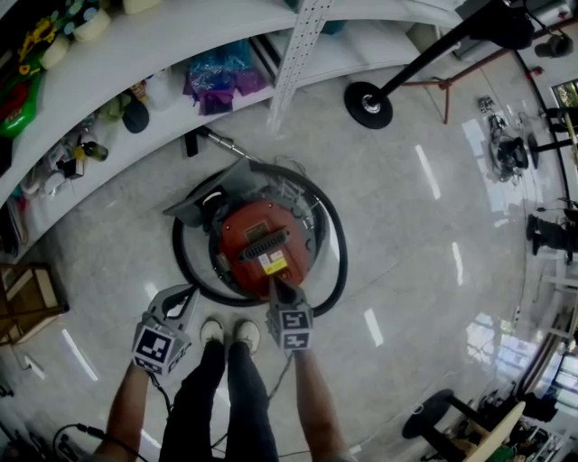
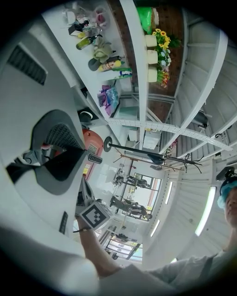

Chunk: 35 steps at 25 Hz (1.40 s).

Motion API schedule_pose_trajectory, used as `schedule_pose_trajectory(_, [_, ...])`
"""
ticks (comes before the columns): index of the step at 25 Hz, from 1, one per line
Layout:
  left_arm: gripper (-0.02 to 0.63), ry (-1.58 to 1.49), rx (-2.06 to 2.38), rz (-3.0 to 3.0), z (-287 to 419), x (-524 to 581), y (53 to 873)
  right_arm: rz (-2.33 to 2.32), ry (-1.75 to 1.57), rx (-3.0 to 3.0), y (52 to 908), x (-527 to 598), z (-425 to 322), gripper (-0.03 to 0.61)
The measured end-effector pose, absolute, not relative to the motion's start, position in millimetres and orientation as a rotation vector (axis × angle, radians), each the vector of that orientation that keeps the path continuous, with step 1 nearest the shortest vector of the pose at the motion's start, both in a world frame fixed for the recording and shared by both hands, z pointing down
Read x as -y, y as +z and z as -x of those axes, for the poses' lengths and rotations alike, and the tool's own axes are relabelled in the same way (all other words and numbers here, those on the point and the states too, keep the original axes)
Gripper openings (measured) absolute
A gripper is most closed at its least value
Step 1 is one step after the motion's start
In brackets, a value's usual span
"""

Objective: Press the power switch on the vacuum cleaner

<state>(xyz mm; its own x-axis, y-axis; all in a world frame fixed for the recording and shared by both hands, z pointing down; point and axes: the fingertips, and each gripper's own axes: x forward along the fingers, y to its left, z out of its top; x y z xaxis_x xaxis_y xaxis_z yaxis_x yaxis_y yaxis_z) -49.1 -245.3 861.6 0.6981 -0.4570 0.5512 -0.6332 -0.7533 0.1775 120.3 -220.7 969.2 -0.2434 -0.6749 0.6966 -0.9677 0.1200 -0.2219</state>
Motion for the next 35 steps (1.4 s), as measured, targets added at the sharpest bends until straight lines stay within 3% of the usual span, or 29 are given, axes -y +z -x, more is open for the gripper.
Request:
schedule_pose_trajectory(13, [0.006,0.687,0.865,-2.544,48.4,241.5,847.4,-1.612,0.942,1.984,949.3,214.2,-127.2,0.012])
schedule_pose_trajectory(35, [0.007,0.619,0.842,-2.618,27.1,237.4,739.0,-1.705,0.931,2.039,822.4,201.0,-130.1,0.013])
